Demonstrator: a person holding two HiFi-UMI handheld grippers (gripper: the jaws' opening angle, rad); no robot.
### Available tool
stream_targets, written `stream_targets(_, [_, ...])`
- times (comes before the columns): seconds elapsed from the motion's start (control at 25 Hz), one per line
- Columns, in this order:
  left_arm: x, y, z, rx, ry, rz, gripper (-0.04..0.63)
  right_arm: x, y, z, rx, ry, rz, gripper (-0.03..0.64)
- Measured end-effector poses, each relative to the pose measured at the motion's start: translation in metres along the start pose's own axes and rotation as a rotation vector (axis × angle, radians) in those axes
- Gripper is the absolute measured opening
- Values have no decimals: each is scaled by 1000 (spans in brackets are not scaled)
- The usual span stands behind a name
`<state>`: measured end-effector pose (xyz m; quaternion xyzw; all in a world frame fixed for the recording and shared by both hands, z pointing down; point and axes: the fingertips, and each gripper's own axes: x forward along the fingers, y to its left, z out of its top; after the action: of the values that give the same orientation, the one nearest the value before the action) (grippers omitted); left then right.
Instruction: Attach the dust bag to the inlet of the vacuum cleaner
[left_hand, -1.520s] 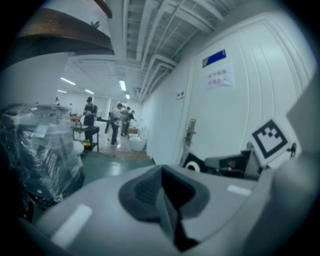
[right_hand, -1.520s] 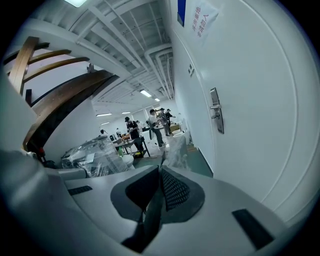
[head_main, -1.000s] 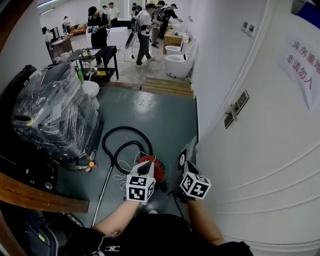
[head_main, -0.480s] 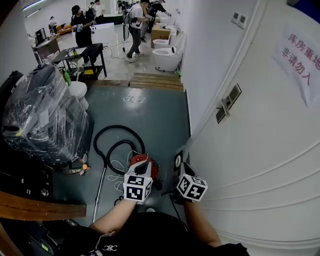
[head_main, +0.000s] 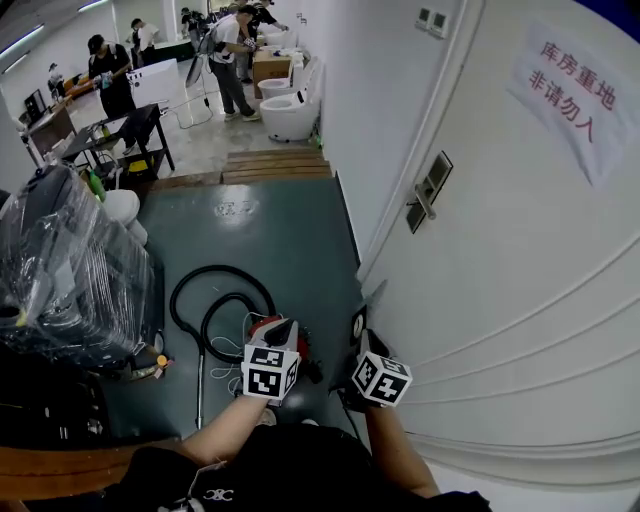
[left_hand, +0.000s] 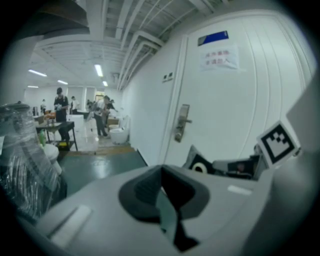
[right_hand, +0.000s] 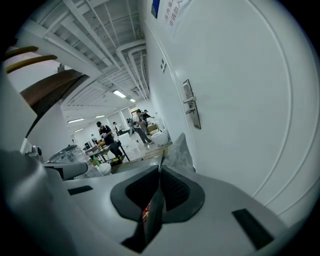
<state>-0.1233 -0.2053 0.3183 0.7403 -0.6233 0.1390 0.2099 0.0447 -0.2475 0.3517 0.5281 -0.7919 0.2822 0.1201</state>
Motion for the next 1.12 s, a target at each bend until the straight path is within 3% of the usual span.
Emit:
stream_targets(0.16, [9,-4,-9,5,33,-44,-2,-3,-7,-7,15,3,-51,12])
stream_targets(0.48, [16,-5,-72,-22,160,-129,-2,-13,-8,-56,39,73,-135,12])
stream_targets(0.76, [45,11,-121,-26,241,-127,-2,-11,-35,-92,95,103,-192,12])
stream_targets(1.12, [105,5,-235,-61,314,-151,-2,34,-88,-196,161,172,-198,12])
